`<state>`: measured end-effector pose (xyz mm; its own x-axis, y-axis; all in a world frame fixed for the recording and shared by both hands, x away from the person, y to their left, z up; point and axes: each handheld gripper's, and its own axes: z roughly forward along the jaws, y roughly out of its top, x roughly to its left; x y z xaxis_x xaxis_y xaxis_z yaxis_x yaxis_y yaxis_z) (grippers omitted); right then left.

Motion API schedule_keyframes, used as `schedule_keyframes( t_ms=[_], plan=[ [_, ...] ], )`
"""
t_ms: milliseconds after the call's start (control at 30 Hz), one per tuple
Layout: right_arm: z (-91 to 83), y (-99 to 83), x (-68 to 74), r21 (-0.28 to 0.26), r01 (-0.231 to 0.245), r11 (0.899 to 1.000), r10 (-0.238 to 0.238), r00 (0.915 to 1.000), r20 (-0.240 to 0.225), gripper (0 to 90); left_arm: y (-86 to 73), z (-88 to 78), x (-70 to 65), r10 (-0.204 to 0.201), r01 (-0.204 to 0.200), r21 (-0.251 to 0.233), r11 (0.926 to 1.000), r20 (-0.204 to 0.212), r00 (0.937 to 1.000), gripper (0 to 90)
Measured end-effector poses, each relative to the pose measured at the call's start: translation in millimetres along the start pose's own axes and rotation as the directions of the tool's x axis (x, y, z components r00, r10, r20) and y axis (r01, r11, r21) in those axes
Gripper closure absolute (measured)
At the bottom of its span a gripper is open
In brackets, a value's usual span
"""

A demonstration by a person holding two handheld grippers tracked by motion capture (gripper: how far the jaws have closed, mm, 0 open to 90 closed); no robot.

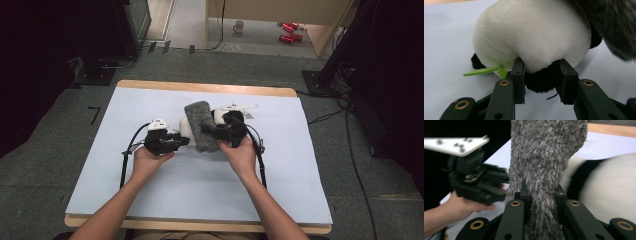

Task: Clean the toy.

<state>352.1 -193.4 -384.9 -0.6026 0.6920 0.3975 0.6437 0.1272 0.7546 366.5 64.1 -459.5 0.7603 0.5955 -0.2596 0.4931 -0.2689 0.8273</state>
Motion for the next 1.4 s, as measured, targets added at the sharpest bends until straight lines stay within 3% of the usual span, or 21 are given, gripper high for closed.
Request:
schedule_keyframes(
  t_ms=[67, 133, 267, 333, 433, 667, 967, 1100, 1233, 1333, 1400],
  plan=[
    [8.8, -3.6, 9.3, 0.017, 0.022, 1.0, -0.022, 0.9996, -0.016, 77.7, 1.4, -0.4, -3.7, 0.011, -0.011, 0.004, 0.9999, -0.004, 0.9999, 65.8],
    [16.6, -8.7, 13.2, 0.028, 0.046, 0.999, -0.046, 0.999, -0.003, 77.4, 2.4, -0.6, -5.2, 0.006, -0.006, 0.019, 0.9998, -0.011, 0.9999, 67.4],
    [16.6, -11.8, 0.8, 0.045, 0.066, 0.997, -0.068, 0.9955, 0.065, 77.0, 1.6, 0.2, -0.2, -0.026, 0.027, 0.03, 0.9992, -0.004, 0.9996, 69.5],
    [10.2, -10.9, -8.4, 0.048, 0.043, 0.998, -0.048, 0.9928, 0.11, 77.3, 1.5, -0.5, 2.3, -0.035, 0.035, 0.03, 0.9989, 0.007, 0.9993, 69.9],
    [-1.9, -10.7, -23.3, 0.032, 0.002, 0.999, -0.006, 0.995, 0.1, 77.9, 2.3, 0.8, 0.3, -0.026, 0.026, 0.029, 0.9992, 0.012, 0.9996, 70.4],
    [-31.9, -6.5, -32.7, -0.001, 0.009, 1.0, -0.009, 0.9887, 0.15, 77.8, 4.6, -0.9, 8.1, -0.078, 0.078, 0.034, 0.9964, 0.02, 0.9967, 70.2],
    [-61.5, -12.4, -62.3, -0.069, -0.067, 0.995, 0.08, 0.9748, 0.208, 76.7, 7.7, -0.6, 11.7, -0.063, 0.062, 0.036, 0.9974, 0.016, 0.9979, 70.1],
    [-63.5, -20.9, -76.3, -0.09, -0.096, 0.991, 0.112, 0.974, 0.197, 76.6, 8.8, 0.7, 11.1, -0.047, 0.046, 0.04, 0.9981, 0.021, 0.9987, 70.1],
    [-68.8, -25.7, -85.8, -0.096, -0.124, 0.988, 0.143, 0.964, 0.224, 76.8, 9.9, 0.5, 11.6, -0.054, 0.053, 0.042, 0.9977, 0.019, 0.9984, 69.9],
    [-75.1, -28.2, -93.3, -0.098, -0.15, 0.984, 0.171, 0.9499, 0.262, 77.2, 9.6, 0.5, 11.8, -0.055, 0.054, 0.039, 0.9978, 0.016, 0.9984, 69.8],
    [-79.8, -29.1, -97.3, -0.106, -0.165, 0.981, 0.187, 0.9474, 0.26, 77.2, 8.5, 0.6, 11.6, -0.059, 0.059, 0.033, 0.9977, 0.016, 0.9981, 69.6]
  ],
)
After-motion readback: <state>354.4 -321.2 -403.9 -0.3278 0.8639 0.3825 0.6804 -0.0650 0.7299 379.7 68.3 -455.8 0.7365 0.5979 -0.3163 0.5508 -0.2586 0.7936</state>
